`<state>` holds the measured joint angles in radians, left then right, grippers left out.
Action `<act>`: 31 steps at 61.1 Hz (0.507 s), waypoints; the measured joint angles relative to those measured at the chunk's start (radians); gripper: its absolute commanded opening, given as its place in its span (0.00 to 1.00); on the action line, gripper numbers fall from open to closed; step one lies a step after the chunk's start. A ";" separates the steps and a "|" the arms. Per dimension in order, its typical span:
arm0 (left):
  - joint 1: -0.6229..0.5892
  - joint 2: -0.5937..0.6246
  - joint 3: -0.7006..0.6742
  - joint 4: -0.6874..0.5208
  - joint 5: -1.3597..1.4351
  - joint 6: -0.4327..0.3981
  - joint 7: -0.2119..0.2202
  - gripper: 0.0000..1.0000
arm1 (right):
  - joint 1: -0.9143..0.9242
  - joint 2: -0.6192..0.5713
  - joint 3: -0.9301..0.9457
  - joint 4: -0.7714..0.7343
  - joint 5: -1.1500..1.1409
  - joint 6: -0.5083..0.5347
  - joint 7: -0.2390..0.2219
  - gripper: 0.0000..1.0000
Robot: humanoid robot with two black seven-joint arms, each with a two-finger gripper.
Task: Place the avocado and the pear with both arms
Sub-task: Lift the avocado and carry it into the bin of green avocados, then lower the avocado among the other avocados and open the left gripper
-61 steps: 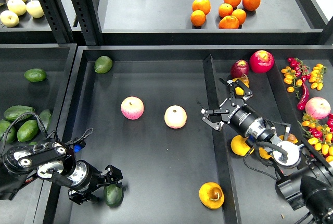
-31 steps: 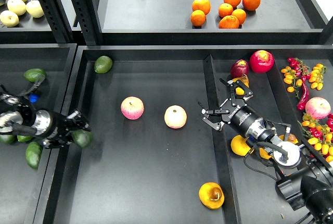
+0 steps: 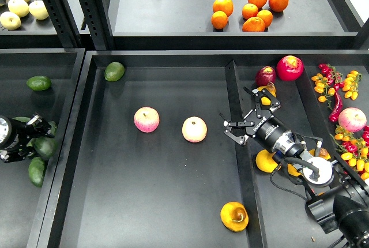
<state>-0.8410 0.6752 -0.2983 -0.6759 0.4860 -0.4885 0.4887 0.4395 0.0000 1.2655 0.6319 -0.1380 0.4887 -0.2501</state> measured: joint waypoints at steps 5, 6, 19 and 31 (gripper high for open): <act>0.005 0.011 -0.001 0.006 -0.001 0.000 0.000 0.44 | -0.002 0.000 0.000 0.000 0.000 0.000 0.000 1.00; 0.008 0.012 -0.001 0.007 -0.002 0.000 0.000 0.44 | -0.002 0.000 0.000 0.000 0.000 0.000 0.000 1.00; 0.058 0.018 -0.001 0.018 -0.004 0.000 0.000 0.44 | -0.002 0.000 -0.003 -0.001 0.000 0.000 0.000 1.00; 0.096 0.018 -0.001 0.048 -0.005 0.000 0.000 0.46 | -0.005 0.000 -0.003 -0.002 0.000 0.000 0.000 1.00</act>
<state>-0.7446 0.6934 -0.2994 -0.6278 0.4815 -0.4885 0.4886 0.4349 0.0000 1.2626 0.6303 -0.1381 0.4887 -0.2501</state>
